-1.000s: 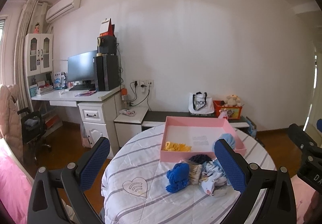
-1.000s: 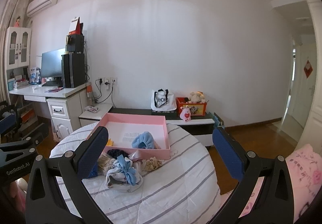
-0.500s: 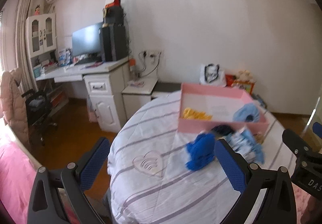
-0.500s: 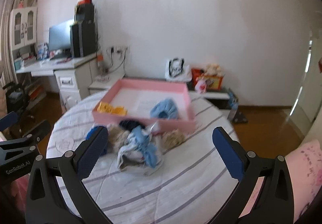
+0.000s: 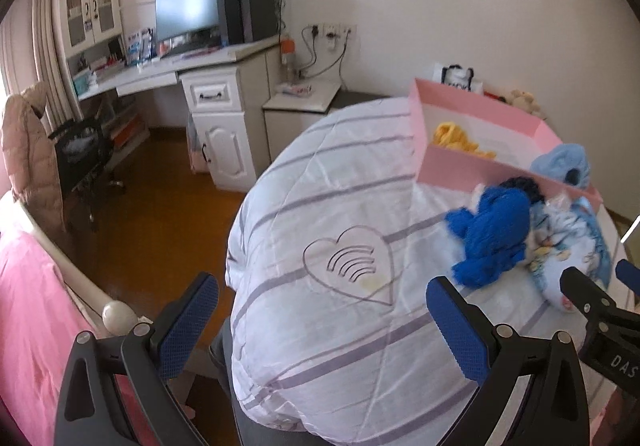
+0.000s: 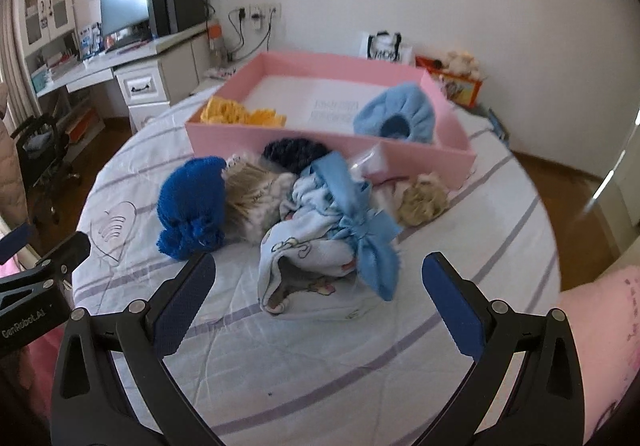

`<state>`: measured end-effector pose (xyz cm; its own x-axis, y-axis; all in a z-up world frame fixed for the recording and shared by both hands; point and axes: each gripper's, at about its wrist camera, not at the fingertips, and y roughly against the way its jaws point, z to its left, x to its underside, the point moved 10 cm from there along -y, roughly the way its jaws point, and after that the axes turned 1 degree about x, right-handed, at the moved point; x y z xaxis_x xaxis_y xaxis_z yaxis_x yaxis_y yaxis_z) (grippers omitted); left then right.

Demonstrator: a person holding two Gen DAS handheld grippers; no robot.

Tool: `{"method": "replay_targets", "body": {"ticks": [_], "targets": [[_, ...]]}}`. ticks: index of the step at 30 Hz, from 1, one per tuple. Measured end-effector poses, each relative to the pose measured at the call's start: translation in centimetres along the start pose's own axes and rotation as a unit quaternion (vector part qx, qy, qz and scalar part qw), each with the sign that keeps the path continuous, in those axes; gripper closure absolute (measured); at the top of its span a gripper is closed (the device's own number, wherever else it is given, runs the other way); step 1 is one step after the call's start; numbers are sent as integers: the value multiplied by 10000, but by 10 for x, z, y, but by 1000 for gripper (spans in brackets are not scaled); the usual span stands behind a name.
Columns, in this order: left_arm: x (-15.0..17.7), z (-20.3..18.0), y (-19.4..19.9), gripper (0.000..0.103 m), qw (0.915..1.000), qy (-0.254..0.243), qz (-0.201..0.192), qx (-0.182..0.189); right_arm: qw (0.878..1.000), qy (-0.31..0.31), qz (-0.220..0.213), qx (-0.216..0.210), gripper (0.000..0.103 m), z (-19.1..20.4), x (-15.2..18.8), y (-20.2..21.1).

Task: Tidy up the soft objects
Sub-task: 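Move the right tool to the patterned cloth with blue ribbon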

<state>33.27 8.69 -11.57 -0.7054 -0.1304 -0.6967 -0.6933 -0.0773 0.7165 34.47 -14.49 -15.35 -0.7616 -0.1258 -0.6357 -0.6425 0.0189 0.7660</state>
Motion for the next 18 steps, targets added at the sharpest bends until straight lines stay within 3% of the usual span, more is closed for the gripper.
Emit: {"method": "replay_targets", "body": {"ticks": [6,9,11,18], "targets": [[7,3,-23,0,9998,-3,189,19,9996,-85,259,-32,2,2,7,-22],[9,1,-25,0,9997,-40,214,58,9996,46,192,221,23,-4,7,-22],[9,-3,-24,0,9997,-75,195,104,9998,86,160,123,32,-5,6,-19],[8,-27,-16,0,9990,-232,178,328,9995,-24,101,-309,49,-10,10,-8]]}}
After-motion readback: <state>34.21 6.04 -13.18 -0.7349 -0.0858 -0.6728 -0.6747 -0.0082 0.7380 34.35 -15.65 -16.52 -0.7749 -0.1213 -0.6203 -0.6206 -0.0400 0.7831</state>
